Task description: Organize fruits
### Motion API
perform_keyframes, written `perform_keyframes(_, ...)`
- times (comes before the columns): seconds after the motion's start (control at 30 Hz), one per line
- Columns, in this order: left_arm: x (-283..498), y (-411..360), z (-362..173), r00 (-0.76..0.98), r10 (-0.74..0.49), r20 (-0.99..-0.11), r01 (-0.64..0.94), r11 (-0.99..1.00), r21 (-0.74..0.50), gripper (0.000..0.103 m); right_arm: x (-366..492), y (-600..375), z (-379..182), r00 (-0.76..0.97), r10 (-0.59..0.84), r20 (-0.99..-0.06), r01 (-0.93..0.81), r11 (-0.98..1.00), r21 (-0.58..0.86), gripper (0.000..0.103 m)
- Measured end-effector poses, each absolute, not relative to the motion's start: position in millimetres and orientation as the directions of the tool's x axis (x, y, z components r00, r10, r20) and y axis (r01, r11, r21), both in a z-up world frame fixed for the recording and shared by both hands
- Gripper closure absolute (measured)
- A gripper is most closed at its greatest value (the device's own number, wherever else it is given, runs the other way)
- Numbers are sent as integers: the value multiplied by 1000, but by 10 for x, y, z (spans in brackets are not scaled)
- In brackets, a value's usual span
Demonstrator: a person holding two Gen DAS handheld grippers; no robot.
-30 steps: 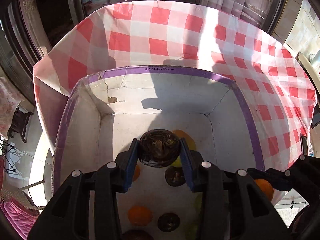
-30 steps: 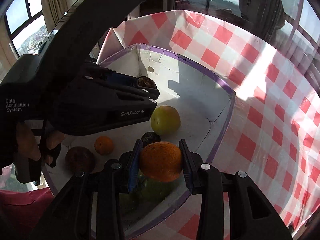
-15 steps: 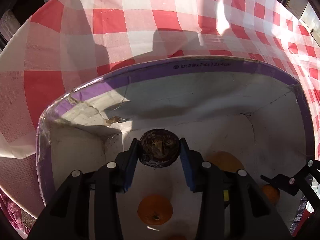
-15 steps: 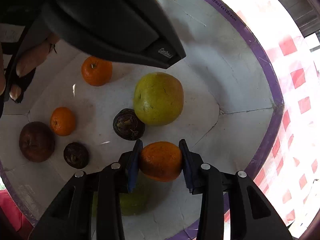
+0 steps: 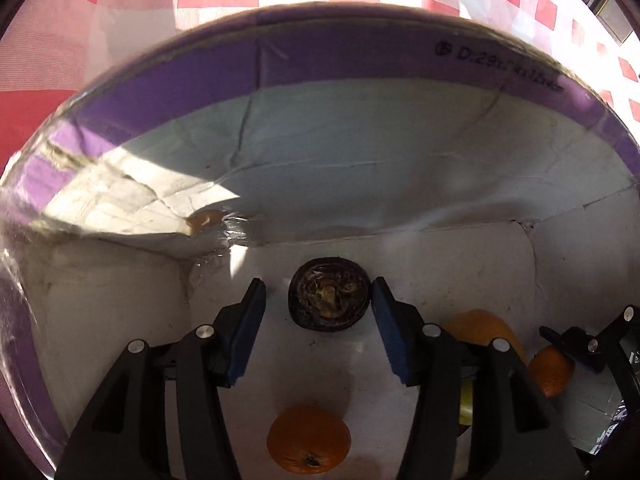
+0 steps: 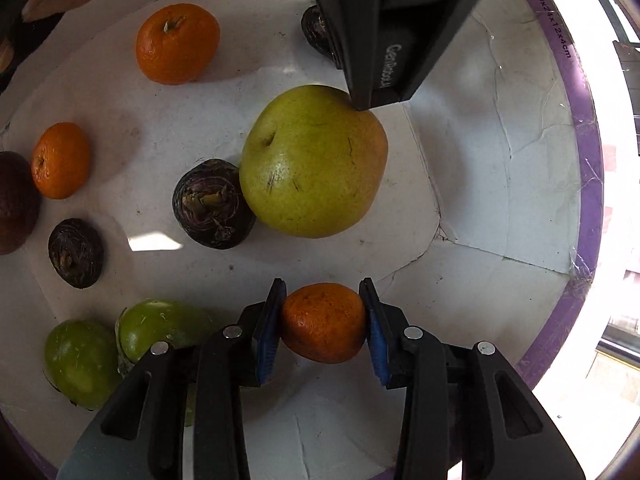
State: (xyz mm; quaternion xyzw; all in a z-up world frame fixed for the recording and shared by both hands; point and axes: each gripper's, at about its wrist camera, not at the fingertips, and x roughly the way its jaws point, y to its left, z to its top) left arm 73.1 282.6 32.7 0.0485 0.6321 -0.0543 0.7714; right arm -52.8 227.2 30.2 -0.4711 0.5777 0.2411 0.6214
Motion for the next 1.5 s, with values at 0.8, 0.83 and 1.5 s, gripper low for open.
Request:
perform_keyframes(0.8, -26, 2969, 1466, 538, -249, -805, 307, 948, -88, 2, -1042, 2228, 1441, 327, 184, -927, -753, 643, -138, 17)
perform_keyframes(0.83, -107, 2961, 1583, 579, -220, -785, 304, 952, -42, 2, -1079, 2177, 1529, 331, 226, -916, -744, 660, -106, 17)
perform_keyframes(1.5, -883, 3054, 1216, 430, -98, -898, -86, 985, -148, 2, -1077, 1741, 1437, 363, 189, -912, -462, 887, 0, 17)
